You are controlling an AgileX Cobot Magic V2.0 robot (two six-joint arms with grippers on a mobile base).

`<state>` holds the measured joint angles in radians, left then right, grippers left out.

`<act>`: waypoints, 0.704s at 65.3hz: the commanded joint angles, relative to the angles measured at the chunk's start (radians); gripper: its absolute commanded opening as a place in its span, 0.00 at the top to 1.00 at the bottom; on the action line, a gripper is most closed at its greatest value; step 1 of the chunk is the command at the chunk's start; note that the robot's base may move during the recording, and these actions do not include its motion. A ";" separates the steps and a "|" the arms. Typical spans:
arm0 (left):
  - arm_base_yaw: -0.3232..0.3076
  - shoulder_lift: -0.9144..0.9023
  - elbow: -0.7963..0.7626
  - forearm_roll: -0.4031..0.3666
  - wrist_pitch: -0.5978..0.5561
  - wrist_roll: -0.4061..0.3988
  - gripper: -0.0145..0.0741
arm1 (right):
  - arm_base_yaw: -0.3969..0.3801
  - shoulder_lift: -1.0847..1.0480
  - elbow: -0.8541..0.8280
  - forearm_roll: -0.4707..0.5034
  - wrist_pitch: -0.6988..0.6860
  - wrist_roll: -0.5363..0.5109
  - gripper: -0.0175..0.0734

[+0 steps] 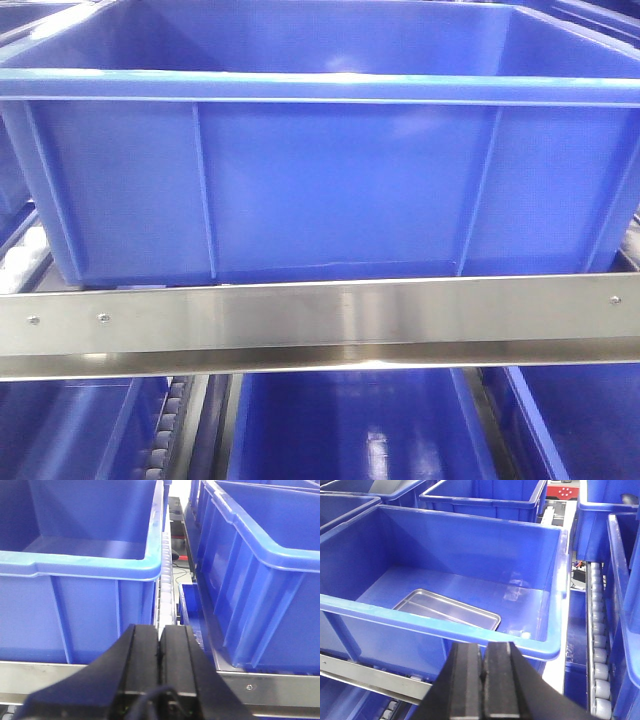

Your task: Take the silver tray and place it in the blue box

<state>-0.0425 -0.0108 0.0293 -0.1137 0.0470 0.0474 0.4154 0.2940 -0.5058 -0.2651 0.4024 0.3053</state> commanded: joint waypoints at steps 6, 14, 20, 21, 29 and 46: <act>0.002 -0.020 -0.005 -0.005 -0.082 -0.001 0.95 | -0.003 0.009 -0.028 -0.019 -0.082 -0.011 0.75; 0.002 -0.020 -0.005 -0.005 -0.082 -0.001 0.94 | -0.003 0.009 -0.028 -0.019 -0.082 -0.011 0.75; 0.002 -0.020 -0.005 -0.005 -0.082 -0.001 0.95 | -0.003 0.009 -0.028 -0.019 -0.082 -0.011 0.75; 0.002 -0.020 -0.005 -0.005 -0.082 -0.001 0.95 | -0.003 0.009 -0.028 -0.019 -0.082 -0.011 0.75; 0.002 -0.020 -0.005 -0.005 -0.082 -0.001 0.95 | -0.004 0.009 -0.028 -0.032 -0.081 -0.011 0.75; 0.002 -0.020 -0.005 -0.005 -0.082 -0.001 0.95 | -0.135 0.011 0.011 0.082 -0.241 -0.129 0.75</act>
<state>-0.0425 -0.0108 0.0293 -0.1137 0.0487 0.0474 0.3490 0.2940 -0.4917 -0.2412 0.2939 0.2623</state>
